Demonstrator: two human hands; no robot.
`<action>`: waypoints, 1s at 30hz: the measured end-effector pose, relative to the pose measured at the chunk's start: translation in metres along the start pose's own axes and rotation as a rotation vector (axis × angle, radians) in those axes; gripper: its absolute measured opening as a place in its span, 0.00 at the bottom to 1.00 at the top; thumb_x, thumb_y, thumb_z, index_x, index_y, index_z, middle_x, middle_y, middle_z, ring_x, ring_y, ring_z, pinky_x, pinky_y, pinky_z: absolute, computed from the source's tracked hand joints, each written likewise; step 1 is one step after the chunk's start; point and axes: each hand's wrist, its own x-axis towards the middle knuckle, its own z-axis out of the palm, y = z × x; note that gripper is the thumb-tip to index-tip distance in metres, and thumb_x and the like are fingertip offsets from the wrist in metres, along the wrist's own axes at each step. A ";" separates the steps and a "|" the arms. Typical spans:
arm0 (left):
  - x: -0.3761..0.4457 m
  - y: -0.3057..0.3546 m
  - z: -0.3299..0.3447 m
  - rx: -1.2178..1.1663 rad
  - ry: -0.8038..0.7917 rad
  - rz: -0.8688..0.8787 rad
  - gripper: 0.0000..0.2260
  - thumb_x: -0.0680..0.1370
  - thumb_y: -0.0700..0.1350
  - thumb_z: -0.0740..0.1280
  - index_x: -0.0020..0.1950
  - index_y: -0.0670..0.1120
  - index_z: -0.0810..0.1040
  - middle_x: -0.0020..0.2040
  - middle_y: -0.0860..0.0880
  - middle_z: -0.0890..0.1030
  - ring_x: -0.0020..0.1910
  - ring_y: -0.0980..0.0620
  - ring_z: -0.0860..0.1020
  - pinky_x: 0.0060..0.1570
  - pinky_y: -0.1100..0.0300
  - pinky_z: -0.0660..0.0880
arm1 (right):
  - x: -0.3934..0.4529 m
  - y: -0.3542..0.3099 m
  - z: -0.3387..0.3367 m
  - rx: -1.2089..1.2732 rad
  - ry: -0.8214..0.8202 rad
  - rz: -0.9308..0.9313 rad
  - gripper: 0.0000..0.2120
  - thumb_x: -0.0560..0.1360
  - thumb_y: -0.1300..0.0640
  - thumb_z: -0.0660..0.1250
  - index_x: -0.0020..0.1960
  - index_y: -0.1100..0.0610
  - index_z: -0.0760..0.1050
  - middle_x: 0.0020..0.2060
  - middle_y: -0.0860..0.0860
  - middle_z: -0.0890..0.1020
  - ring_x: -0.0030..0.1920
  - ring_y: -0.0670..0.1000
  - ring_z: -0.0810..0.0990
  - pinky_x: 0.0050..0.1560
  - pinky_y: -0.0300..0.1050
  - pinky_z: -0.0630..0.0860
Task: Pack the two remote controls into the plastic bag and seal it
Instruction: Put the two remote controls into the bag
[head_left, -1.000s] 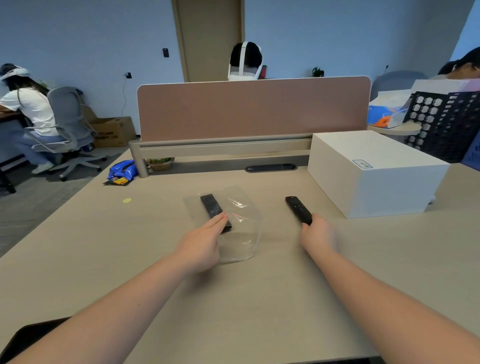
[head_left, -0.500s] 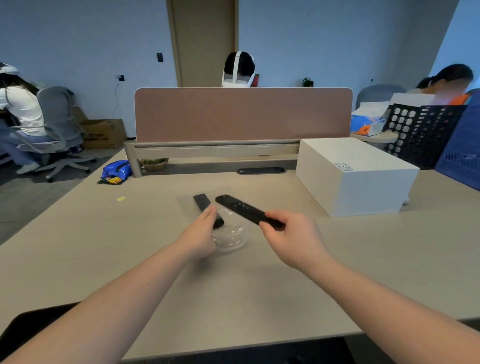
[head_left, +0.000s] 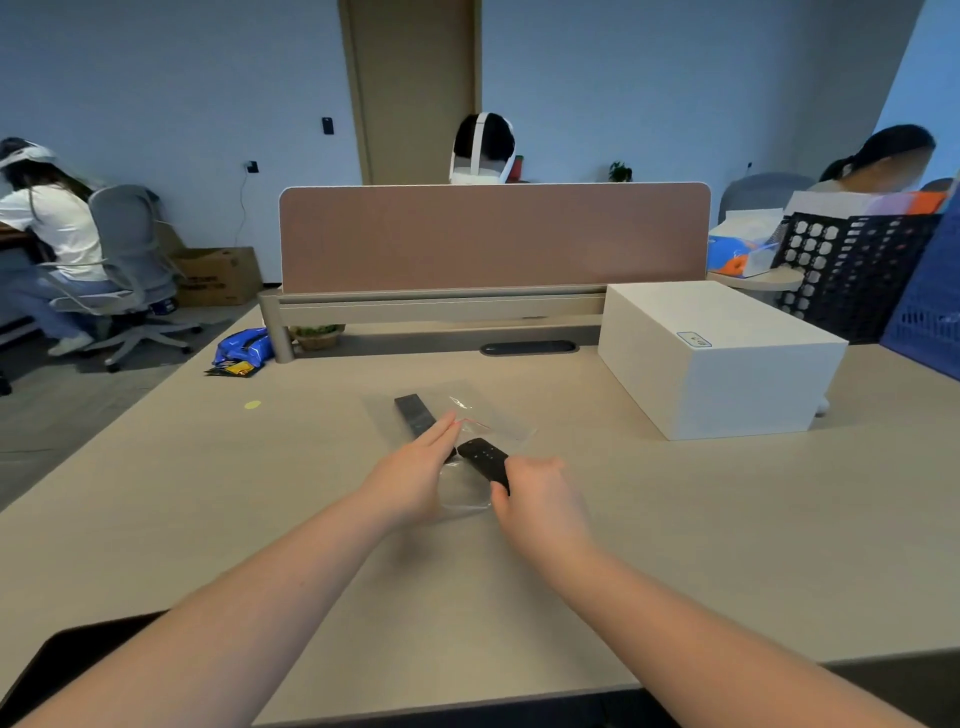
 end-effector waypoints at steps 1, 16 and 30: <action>0.000 -0.001 0.000 0.013 -0.003 -0.004 0.36 0.74 0.42 0.63 0.76 0.52 0.46 0.78 0.57 0.45 0.70 0.49 0.67 0.57 0.52 0.74 | 0.005 0.000 0.007 -0.021 -0.004 -0.002 0.11 0.79 0.54 0.58 0.52 0.60 0.74 0.49 0.58 0.81 0.53 0.58 0.75 0.43 0.49 0.71; 0.003 -0.023 0.013 0.016 0.037 -0.020 0.36 0.72 0.33 0.55 0.76 0.54 0.46 0.77 0.62 0.45 0.68 0.48 0.69 0.55 0.56 0.73 | 0.039 -0.001 0.041 -0.089 -0.116 -0.026 0.12 0.79 0.52 0.61 0.57 0.59 0.71 0.57 0.57 0.73 0.58 0.59 0.72 0.49 0.51 0.74; -0.001 -0.025 0.010 0.049 0.051 0.085 0.36 0.72 0.33 0.55 0.75 0.57 0.51 0.76 0.66 0.47 0.68 0.51 0.70 0.52 0.57 0.73 | 0.053 0.000 0.047 -0.320 -0.238 -0.102 0.08 0.78 0.64 0.58 0.57 0.61 0.71 0.52 0.59 0.82 0.53 0.61 0.81 0.48 0.51 0.77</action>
